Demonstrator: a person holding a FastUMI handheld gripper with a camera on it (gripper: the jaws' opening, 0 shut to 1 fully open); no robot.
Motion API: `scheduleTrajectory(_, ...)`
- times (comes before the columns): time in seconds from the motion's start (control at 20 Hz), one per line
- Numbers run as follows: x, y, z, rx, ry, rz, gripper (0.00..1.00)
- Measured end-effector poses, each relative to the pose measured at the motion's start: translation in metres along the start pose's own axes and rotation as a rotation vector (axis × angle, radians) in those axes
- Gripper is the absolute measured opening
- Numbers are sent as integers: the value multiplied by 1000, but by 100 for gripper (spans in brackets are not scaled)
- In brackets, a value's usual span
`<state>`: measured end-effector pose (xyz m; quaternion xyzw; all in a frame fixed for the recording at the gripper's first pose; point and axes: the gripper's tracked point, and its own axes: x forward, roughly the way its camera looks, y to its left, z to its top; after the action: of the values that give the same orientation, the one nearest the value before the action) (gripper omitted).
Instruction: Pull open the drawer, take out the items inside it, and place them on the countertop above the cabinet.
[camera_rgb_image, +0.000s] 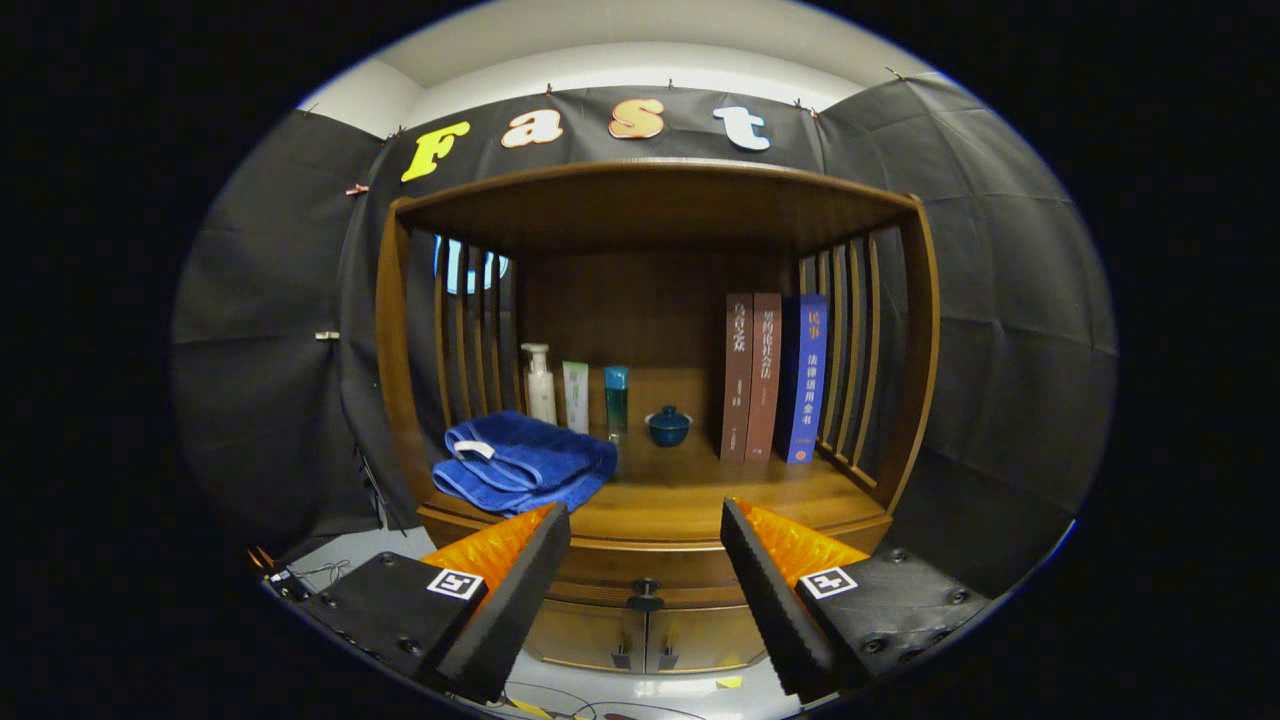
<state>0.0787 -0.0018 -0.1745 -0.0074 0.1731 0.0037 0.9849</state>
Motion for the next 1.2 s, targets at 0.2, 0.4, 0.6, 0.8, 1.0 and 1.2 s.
scheduleTrajectory(0.2,25,1,-42,-17,79,-3,99)
scheduleTrajectory(0.4,48,3,-83,-2,139,-2,99)
scheduleTrajectory(0.6,71,3,-122,6,210,-4,99)
scheduleTrajectory(0.8,92,3,-149,-1,257,-10,91)
scheduleTrajectory(1.0,103,-1,-176,-11,327,-29,66)
scheduleTrajectory(1.2,102,-3,-172,13,313,-37,49)
